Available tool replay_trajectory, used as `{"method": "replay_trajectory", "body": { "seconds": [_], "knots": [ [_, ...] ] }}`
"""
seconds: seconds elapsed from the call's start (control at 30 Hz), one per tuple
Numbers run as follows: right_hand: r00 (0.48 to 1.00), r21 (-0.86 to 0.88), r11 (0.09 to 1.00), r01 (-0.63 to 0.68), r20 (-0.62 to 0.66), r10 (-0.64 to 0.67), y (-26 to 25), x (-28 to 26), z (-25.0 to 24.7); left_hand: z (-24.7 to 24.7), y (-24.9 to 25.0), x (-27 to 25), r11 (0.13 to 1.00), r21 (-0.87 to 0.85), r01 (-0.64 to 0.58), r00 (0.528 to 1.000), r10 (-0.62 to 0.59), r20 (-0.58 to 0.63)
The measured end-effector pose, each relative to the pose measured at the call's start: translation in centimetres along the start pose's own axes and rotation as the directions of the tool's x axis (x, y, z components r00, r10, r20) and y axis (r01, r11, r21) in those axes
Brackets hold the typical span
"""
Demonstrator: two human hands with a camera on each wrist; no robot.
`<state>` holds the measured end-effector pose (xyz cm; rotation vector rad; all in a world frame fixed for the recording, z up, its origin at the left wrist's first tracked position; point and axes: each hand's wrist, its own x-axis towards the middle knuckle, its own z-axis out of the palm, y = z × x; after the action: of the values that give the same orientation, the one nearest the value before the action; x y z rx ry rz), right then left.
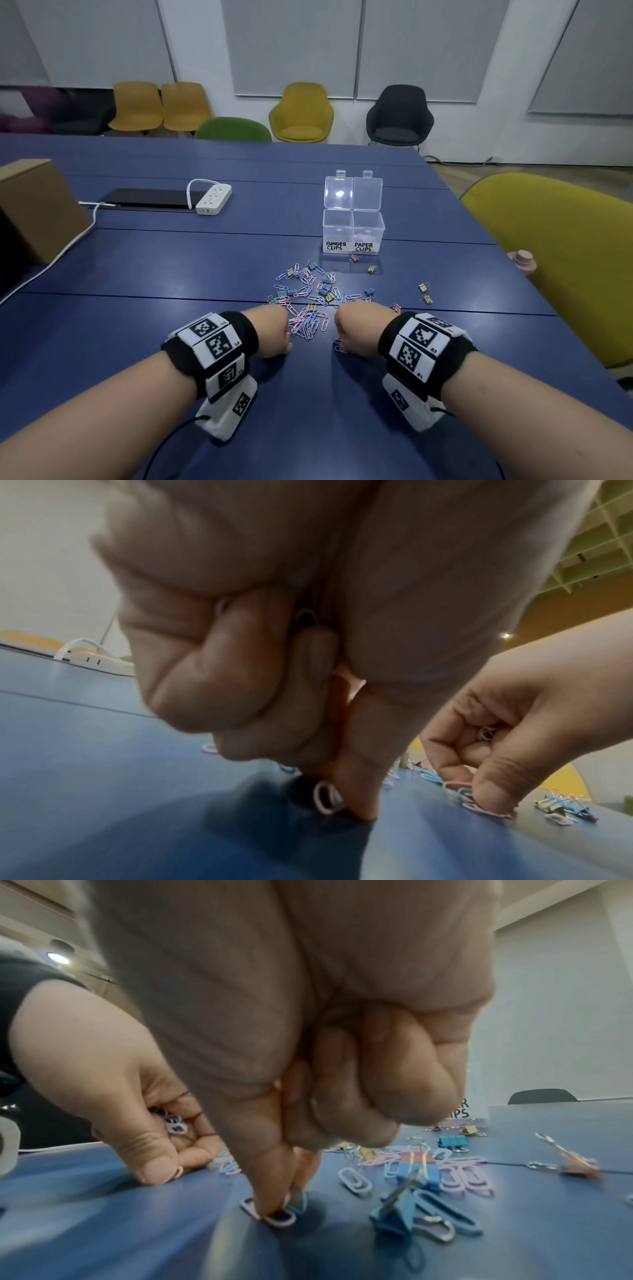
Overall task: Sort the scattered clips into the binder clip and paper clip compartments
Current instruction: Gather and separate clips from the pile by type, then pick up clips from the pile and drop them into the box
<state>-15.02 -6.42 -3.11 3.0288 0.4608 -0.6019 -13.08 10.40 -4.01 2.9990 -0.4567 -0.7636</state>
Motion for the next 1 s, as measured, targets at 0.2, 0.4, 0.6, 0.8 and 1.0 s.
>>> {"method": "replay_trajectory", "body": {
  "seconds": [0.2, 0.4, 0.6, 0.8, 1.0],
  "knots": [
    [0.995, 0.286, 0.957, 0.044, -0.096, -0.017, 1.4, -0.6, -0.2, -1.2, 0.0, -0.4, 0.899, -0.431, 0.076, 0.993, -0.030, 0.111],
    [0.982, 0.975, -0.171, 0.140, -0.115, 0.150, 3.9, -1.7, -0.6, -3.1, 0.2, -0.4, -0.308, -0.931, 0.195, 0.970, 0.200, 0.137],
    [0.986, 0.870, -0.481, 0.110, -0.033, 0.166, 5.1, -1.2, 0.0, -2.8, 1.8, 0.4, -0.537, -0.838, 0.098, 0.987, 0.160, 0.013],
    [0.987, 0.803, -0.596, 0.008, 0.090, 0.135, 6.3, 0.2, 0.4, -3.4, 2.1, 2.3, -0.391, -0.892, 0.226, 0.973, 0.140, 0.185],
    [0.975, 0.969, -0.185, -0.165, 0.189, 0.119, 8.4, 0.9, -1.4, -5.7, 2.7, 4.4, 0.421, -0.880, 0.218, 0.959, 0.075, 0.274]
  ]
}}
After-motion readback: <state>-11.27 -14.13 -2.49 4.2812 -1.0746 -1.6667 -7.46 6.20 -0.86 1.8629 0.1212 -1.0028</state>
